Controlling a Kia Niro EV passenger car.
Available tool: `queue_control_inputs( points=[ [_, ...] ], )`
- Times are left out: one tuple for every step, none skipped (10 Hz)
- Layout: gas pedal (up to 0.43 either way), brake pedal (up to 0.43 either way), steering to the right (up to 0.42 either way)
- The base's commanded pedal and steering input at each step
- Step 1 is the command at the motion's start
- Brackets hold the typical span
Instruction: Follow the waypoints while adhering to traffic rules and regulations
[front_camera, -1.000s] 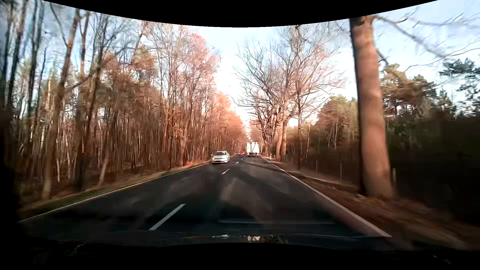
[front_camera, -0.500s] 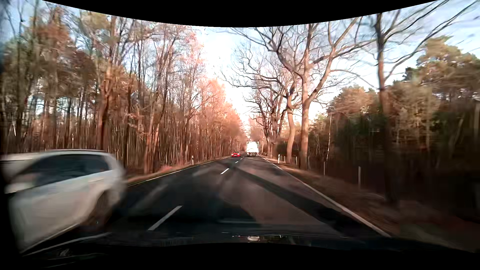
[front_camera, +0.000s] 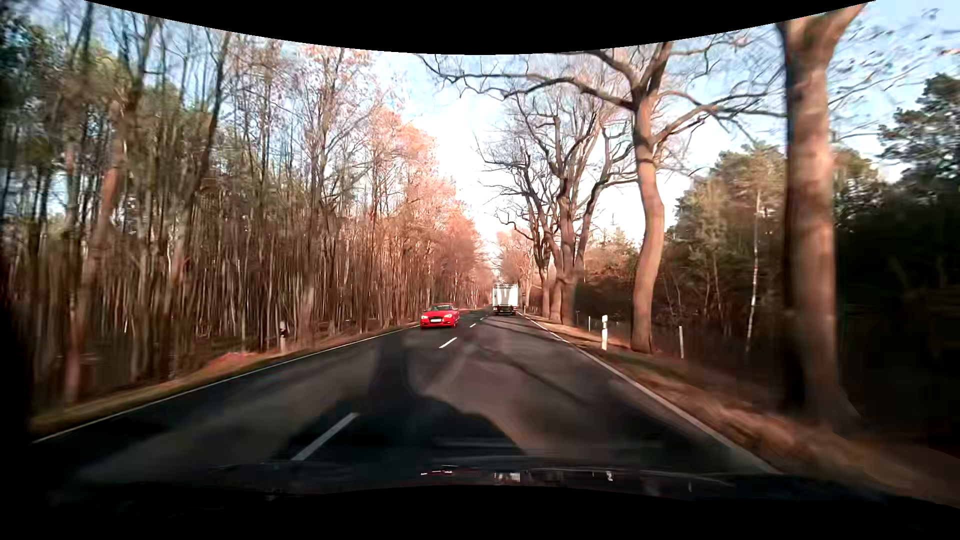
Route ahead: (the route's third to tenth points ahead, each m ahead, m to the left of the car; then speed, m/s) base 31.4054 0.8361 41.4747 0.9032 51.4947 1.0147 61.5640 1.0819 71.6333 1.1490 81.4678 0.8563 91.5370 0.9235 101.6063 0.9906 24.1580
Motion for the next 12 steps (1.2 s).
queue_control_inputs(
  points=[
    [0.138, 0.0, -0.002],
    [0.138, 0.0, -0.003],
    [0.138, 0.0, -0.002],
    [0.13, 0.0, -0.002],
    [0.13, 0.0, -0.002],
    [0.13, 0.0, -0.002],
    [0.13, 0.0, -0.001],
    [0.13, 0.0, -0.001],
    [0.13, 0.0, -0.001],
    [0.13, 0.0, -0.001],
    [0.13, 0.0, -0.001],
    [0.138, 0.0, -0.001]
  ],
)
